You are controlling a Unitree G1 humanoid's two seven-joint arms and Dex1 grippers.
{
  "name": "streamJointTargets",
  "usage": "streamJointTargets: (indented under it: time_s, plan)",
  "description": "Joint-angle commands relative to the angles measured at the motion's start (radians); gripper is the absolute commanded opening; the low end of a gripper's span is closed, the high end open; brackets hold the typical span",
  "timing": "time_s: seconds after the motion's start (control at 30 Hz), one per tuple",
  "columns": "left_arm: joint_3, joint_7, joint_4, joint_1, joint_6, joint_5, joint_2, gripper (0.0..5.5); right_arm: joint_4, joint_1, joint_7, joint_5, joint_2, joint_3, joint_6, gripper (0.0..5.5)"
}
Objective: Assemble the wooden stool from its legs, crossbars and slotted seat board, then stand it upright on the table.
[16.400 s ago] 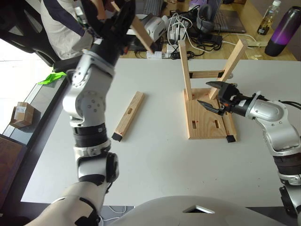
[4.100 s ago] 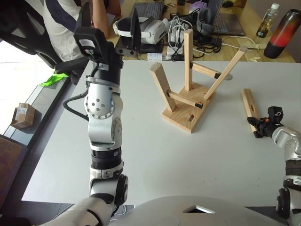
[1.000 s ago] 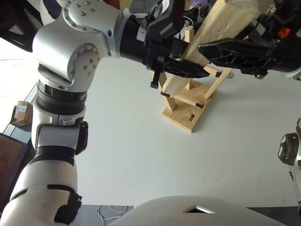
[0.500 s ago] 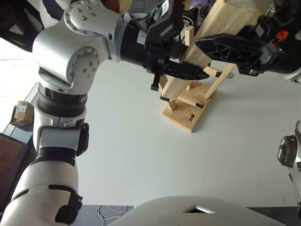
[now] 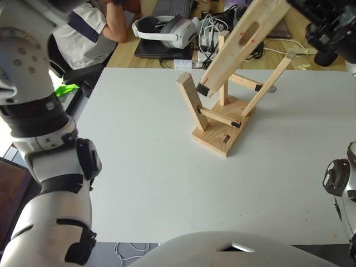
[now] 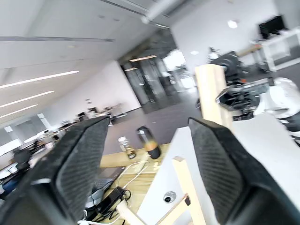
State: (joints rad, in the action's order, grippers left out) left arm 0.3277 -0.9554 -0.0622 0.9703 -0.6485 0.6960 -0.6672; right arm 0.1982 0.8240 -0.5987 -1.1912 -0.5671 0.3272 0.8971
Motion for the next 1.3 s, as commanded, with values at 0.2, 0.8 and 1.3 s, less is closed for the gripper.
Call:
streamJointTargets:
  time_s: [0.2, 0.8, 1.3]
  plan:
    - [-0.237, 0.529, 0.818, -0.094, 0.618, -0.628, 0.12, 4.56, -0.025, -0.11, 0.137, 0.133, 0.04, 0.049, -0.125, 1.01]
    - [-0.568, 0.269, 0.315, -0.515, 0.273, -0.8, 0.22, 5.4, 0.006, -0.515, 0.242, 0.125, 0.085, 0.158, -0.124, 1.01]
    - [-0.499, 0.223, 0.09, -0.514, -0.223, -0.491, 0.399, 5.16, -0.019, -0.45, 0.294, 0.067, 0.094, 0.155, -0.122, 1.01]
